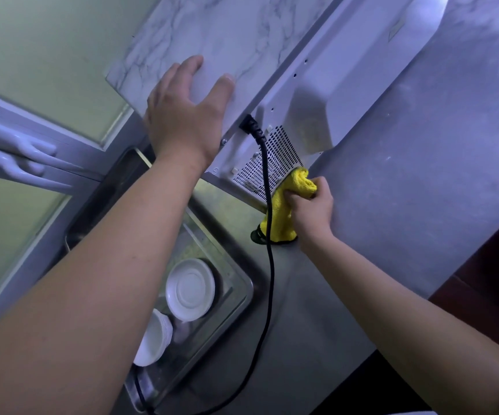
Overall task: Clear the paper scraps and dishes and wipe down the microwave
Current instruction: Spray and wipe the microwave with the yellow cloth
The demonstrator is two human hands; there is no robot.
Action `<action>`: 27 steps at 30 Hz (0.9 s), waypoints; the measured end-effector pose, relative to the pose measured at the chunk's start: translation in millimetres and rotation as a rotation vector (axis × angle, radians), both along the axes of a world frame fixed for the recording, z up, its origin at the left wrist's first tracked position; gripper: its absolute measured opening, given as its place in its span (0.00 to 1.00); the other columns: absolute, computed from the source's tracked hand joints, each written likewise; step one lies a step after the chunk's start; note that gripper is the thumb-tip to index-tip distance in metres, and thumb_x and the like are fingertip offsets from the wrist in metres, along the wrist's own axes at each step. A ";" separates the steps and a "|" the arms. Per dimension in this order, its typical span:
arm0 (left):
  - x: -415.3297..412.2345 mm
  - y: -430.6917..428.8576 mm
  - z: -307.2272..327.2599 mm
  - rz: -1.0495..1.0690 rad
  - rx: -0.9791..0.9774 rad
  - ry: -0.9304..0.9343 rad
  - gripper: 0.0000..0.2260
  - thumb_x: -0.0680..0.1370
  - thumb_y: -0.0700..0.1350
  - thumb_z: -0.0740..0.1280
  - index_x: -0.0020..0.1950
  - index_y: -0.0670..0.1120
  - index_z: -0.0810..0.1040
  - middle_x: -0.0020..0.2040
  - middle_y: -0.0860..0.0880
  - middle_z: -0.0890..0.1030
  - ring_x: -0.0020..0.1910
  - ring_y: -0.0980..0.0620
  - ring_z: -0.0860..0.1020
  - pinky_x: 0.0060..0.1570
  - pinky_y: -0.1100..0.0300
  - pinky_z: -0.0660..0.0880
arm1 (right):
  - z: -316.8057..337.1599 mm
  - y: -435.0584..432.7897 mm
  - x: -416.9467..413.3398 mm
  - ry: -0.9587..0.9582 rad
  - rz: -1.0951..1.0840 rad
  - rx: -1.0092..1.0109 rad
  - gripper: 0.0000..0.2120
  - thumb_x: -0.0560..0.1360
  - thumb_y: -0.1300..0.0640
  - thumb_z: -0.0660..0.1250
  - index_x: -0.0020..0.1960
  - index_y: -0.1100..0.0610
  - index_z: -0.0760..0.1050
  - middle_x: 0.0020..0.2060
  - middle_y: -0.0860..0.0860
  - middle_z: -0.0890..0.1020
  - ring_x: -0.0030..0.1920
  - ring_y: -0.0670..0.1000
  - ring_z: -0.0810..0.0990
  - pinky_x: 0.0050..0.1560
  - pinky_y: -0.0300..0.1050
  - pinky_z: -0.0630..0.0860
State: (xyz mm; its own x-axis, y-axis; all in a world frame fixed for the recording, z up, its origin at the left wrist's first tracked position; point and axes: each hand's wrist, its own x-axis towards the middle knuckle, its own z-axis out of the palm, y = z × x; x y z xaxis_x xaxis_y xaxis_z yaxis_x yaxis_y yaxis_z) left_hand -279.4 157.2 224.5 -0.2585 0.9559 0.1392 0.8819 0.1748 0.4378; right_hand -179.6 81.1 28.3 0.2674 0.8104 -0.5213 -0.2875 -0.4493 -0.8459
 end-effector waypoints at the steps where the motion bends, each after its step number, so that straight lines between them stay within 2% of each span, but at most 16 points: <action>1: 0.2 -0.1 -0.1 0.001 -0.003 -0.002 0.26 0.75 0.65 0.61 0.71 0.60 0.71 0.74 0.58 0.68 0.74 0.55 0.62 0.74 0.48 0.58 | -2.5 2.5 1.3 -0.005 0.010 -0.053 0.14 0.71 0.62 0.70 0.40 0.49 0.66 0.36 0.47 0.75 0.39 0.51 0.74 0.37 0.45 0.71; 3: 1.0 0.0 -0.3 -0.002 -0.006 -0.006 0.25 0.75 0.65 0.61 0.71 0.60 0.71 0.74 0.58 0.68 0.74 0.54 0.62 0.74 0.48 0.58 | -6.3 2.7 5.6 -0.004 0.032 -0.077 0.13 0.72 0.62 0.71 0.41 0.50 0.67 0.37 0.49 0.76 0.40 0.51 0.75 0.38 0.45 0.72; 5: 0.4 0.7 -0.1 0.002 -0.001 -0.004 0.25 0.75 0.65 0.61 0.71 0.60 0.71 0.74 0.58 0.68 0.75 0.54 0.62 0.74 0.48 0.58 | -3.6 -3.0 10.1 -0.009 0.034 -0.006 0.11 0.72 0.63 0.72 0.44 0.51 0.72 0.41 0.50 0.79 0.43 0.52 0.78 0.42 0.49 0.76; 8: -0.9 1.1 -0.7 0.006 0.004 -0.002 0.26 0.75 0.66 0.61 0.71 0.61 0.71 0.75 0.58 0.68 0.75 0.54 0.62 0.74 0.48 0.58 | 16.1 -21.6 18.3 -0.066 0.014 0.237 0.15 0.72 0.62 0.73 0.54 0.47 0.78 0.51 0.52 0.81 0.52 0.53 0.80 0.55 0.54 0.79; 10: -0.7 1.1 -1.4 0.005 0.005 -0.007 0.27 0.74 0.66 0.61 0.71 0.61 0.71 0.74 0.58 0.68 0.74 0.55 0.62 0.74 0.47 0.59 | 37.8 -27.8 21.7 -0.080 0.017 0.406 0.18 0.72 0.61 0.74 0.57 0.43 0.78 0.53 0.52 0.80 0.54 0.55 0.80 0.56 0.55 0.79; 14: -1.7 1.6 -1.6 0.000 0.022 0.000 0.27 0.74 0.66 0.60 0.71 0.60 0.71 0.74 0.58 0.69 0.74 0.55 0.64 0.73 0.47 0.60 | 77.7 -18.4 19.9 0.095 0.094 0.530 0.19 0.70 0.64 0.71 0.58 0.50 0.79 0.55 0.59 0.81 0.56 0.57 0.80 0.58 0.56 0.79; 17: -2.1 1.7 -1.8 -0.003 0.025 0.004 0.27 0.74 0.66 0.61 0.71 0.60 0.72 0.74 0.58 0.70 0.74 0.55 0.64 0.73 0.47 0.60 | 85.1 -15.9 18.8 0.099 0.167 0.537 0.19 0.71 0.69 0.70 0.60 0.56 0.80 0.55 0.60 0.80 0.58 0.57 0.79 0.60 0.60 0.77; 19: -2.1 1.8 -2.5 -0.005 0.026 0.014 0.27 0.74 0.66 0.61 0.71 0.60 0.72 0.73 0.59 0.70 0.73 0.55 0.65 0.73 0.47 0.60 | 82.3 -16.5 18.3 0.032 0.205 0.562 0.20 0.72 0.70 0.70 0.60 0.56 0.80 0.54 0.56 0.80 0.58 0.50 0.78 0.61 0.56 0.77; 21: -1.9 1.9 -1.9 -0.010 0.024 0.014 0.27 0.74 0.66 0.60 0.71 0.60 0.71 0.73 0.58 0.70 0.73 0.55 0.65 0.73 0.47 0.60 | 79.0 -17.6 16.1 -0.043 0.226 0.602 0.19 0.71 0.67 0.71 0.61 0.57 0.81 0.53 0.54 0.80 0.56 0.43 0.76 0.60 0.48 0.76; 24: -1.3 1.3 -1.6 -0.011 0.029 0.018 0.27 0.74 0.65 0.61 0.71 0.59 0.71 0.73 0.58 0.70 0.73 0.55 0.64 0.73 0.47 0.61 | 70.2 -17.5 14.3 -0.185 0.296 0.712 0.19 0.70 0.64 0.72 0.61 0.58 0.81 0.54 0.56 0.78 0.56 0.49 0.76 0.58 0.40 0.73; 27: -0.3 0.3 -1.7 -0.010 0.016 0.016 0.26 0.74 0.65 0.60 0.72 0.59 0.71 0.73 0.58 0.69 0.73 0.55 0.64 0.73 0.47 0.60 | 58.5 -14.4 17.1 -0.278 0.333 0.830 0.18 0.72 0.63 0.74 0.61 0.60 0.81 0.54 0.58 0.77 0.55 0.52 0.76 0.57 0.42 0.74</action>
State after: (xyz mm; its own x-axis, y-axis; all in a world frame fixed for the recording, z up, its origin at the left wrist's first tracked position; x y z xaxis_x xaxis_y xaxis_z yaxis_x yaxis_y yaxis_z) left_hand -279.6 157.6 222.8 -0.2469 0.9560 0.1583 0.8903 0.1593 0.4266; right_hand -162.6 66.7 86.8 -0.0171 0.9517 0.3064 0.0083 0.3066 -0.9518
